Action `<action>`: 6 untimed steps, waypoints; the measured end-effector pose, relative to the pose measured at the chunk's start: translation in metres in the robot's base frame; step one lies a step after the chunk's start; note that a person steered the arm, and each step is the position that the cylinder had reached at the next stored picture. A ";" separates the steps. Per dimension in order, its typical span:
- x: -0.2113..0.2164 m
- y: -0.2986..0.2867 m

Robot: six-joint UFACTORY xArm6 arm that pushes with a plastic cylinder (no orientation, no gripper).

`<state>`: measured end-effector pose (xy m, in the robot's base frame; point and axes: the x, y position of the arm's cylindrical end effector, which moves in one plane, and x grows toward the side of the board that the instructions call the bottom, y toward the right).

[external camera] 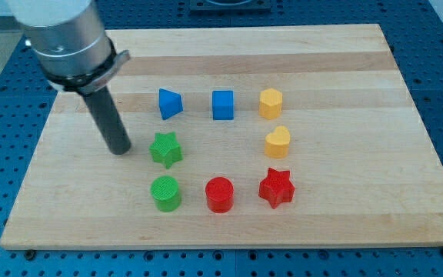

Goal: Move the green star diagonal to the red circle

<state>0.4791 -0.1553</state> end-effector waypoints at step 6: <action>-0.008 0.063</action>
<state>0.4710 -0.0921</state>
